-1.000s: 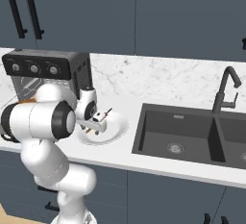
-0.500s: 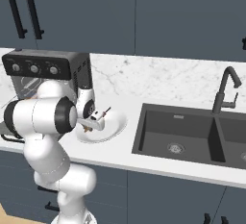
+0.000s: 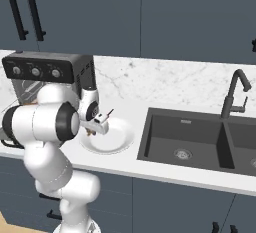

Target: Pick up the kebab skewer and baguette bread, and place them inside the toaster oven. Close the toaster oven door and start by setting the timer.

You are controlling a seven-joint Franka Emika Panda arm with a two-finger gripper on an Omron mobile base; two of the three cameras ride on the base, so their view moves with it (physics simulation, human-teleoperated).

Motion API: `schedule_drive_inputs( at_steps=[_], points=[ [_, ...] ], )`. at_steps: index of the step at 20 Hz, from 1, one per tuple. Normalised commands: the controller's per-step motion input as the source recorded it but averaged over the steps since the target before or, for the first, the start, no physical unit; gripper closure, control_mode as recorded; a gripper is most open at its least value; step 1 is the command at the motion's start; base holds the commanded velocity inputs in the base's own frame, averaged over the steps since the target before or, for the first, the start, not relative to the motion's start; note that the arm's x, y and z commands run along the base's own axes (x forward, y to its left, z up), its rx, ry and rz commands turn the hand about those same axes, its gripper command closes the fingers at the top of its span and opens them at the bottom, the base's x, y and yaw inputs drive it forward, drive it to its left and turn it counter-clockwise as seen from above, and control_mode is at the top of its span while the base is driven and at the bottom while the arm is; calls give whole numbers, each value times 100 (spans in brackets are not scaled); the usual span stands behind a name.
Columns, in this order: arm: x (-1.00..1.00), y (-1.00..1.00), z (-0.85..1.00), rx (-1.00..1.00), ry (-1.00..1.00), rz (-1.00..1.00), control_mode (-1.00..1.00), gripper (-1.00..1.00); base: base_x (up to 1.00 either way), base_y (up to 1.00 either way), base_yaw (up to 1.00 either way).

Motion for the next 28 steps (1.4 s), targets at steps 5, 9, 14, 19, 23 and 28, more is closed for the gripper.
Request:
schedule_drive_inputs(
  at_steps=[5,9,14,19,23,28],
  points=[
    [-69,-5,73,4,0,0,-100,100,0,0,0],
    [-88,4,97,1,-1,0,-100,100,0,0,0],
    [-89,58,90,1,0,0,-100,100,0,0,0],
    [-80,73,73,0,6,0,-100,100,0,0,0],
    [-35,90,58,0,6,0,-100,100,0,0,0],
    [10,61,24,0,6,0,-100,100,0,0,0]
  ],
)
